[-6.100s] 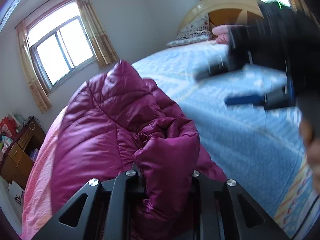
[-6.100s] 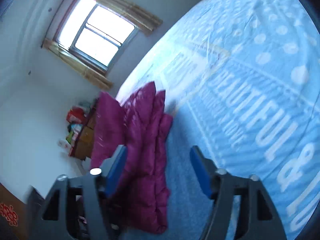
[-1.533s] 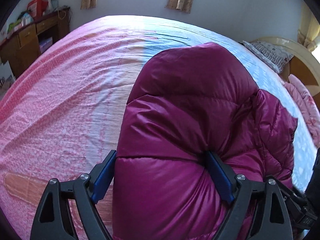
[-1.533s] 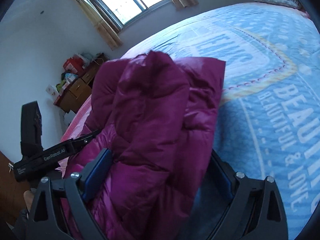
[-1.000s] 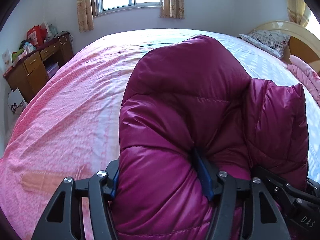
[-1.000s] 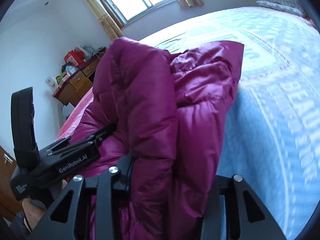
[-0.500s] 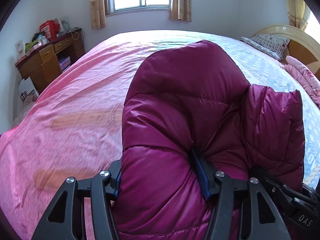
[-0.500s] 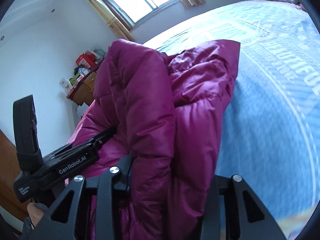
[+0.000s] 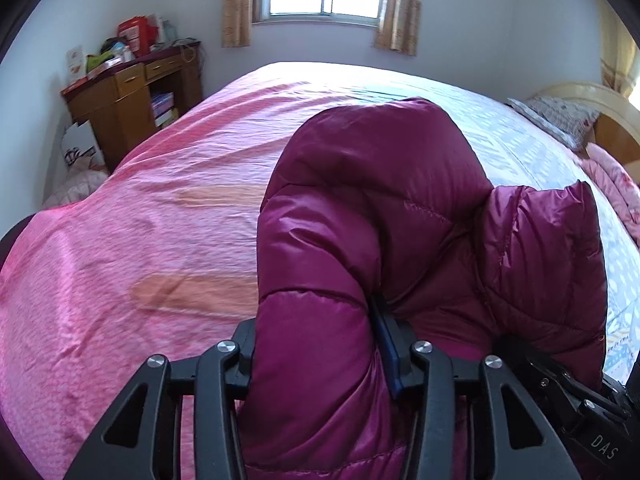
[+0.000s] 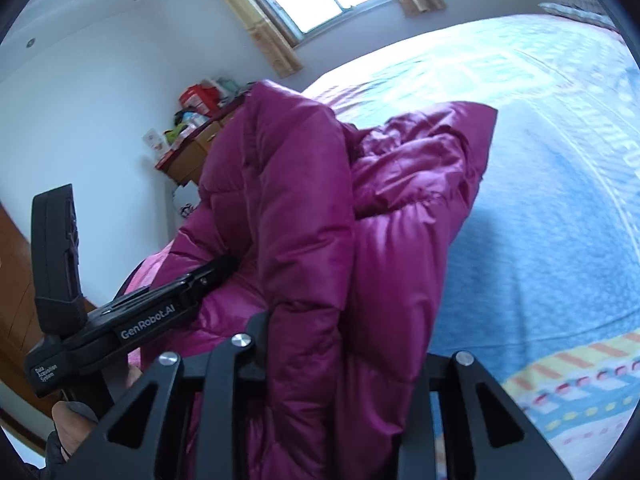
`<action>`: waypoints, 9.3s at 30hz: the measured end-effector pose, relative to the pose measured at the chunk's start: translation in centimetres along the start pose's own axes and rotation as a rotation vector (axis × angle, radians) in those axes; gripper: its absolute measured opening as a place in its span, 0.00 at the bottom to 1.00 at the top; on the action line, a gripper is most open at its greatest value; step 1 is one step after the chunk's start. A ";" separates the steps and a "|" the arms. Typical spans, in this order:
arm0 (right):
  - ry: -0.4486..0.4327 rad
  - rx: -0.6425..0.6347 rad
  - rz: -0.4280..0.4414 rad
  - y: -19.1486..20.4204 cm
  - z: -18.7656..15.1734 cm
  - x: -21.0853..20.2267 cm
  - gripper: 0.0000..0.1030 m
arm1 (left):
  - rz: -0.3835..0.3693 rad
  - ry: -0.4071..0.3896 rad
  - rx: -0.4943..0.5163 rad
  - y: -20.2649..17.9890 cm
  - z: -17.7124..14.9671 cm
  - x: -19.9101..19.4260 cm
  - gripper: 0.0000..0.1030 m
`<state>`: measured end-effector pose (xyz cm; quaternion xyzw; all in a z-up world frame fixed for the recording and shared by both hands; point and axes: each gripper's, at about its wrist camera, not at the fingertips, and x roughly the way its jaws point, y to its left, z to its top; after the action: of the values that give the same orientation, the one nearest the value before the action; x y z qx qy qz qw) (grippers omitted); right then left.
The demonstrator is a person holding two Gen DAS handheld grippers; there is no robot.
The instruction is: Fold large clothes
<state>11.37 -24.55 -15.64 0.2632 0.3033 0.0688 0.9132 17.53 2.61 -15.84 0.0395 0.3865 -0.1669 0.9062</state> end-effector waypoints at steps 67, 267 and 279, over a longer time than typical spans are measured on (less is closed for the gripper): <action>0.187 -0.286 0.239 15.5 5.2 26.6 0.37 | 0.508 -0.002 -0.267 24.1 4.2 4.9 0.56; -0.349 -0.363 -0.301 22.1 -7.3 -9.4 1.00 | 0.448 -0.318 -0.097 8.3 -9.4 -21.2 0.82; -0.350 -0.357 -0.292 22.3 -7.3 -9.5 1.00 | 0.447 -0.320 -0.101 8.3 -9.4 -21.5 0.82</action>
<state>0.17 -5.06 -4.02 0.0598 0.1590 -0.0577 0.9838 0.03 18.18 -7.54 0.0516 0.2280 0.0527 0.9709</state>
